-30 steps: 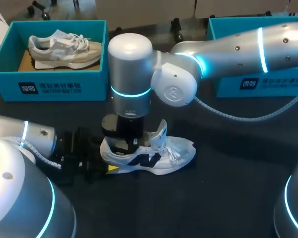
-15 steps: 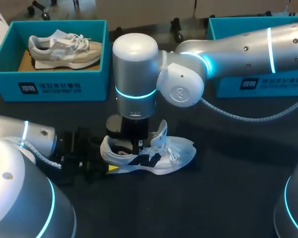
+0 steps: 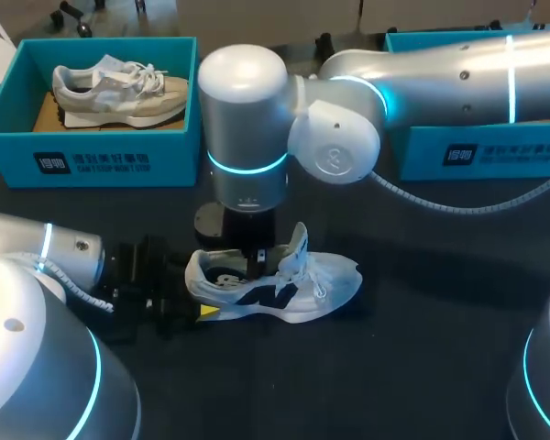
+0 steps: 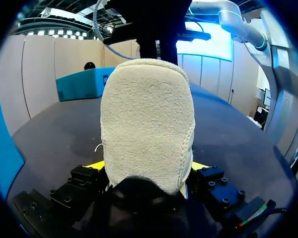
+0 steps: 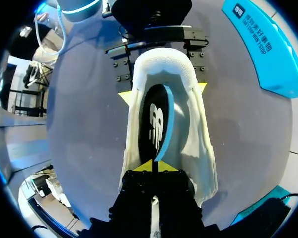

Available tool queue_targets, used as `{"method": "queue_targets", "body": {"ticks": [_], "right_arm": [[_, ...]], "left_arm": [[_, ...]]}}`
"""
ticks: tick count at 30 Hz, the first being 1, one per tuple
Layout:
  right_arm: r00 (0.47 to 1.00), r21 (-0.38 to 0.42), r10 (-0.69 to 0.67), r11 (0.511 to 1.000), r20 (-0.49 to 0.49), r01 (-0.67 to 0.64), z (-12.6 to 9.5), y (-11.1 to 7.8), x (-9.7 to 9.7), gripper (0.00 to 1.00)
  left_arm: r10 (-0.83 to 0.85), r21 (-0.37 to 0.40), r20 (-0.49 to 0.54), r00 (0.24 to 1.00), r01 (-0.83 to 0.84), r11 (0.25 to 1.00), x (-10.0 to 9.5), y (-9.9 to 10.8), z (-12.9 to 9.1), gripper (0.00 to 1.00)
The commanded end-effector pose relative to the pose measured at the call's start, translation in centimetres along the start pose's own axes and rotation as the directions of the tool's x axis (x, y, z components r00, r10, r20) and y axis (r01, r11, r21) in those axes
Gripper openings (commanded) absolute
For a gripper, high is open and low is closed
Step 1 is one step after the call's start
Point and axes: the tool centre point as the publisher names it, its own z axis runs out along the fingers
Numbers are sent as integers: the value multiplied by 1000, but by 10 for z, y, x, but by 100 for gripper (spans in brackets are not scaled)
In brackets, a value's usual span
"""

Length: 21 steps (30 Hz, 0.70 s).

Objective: Take the shoe out of the shoebox, open the shoe tongue, remove and reinsert the insole, then place the shoe into the shoebox

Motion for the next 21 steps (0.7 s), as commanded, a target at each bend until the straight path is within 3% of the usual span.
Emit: {"method": "queue_targets", "body": {"ticks": [1, 21], "right_arm": [[1000, 9, 8, 1000, 15, -8, -8, -8, 3, 0], [998, 51, 13, 999, 65, -16, -35, -18, -1, 0]], "left_arm": [[-1, -5, 0, 1000, 1, 1000, -3, 3, 5, 0], [-1, -5, 0, 1000, 1, 1000, -3, 3, 5, 0]]}}
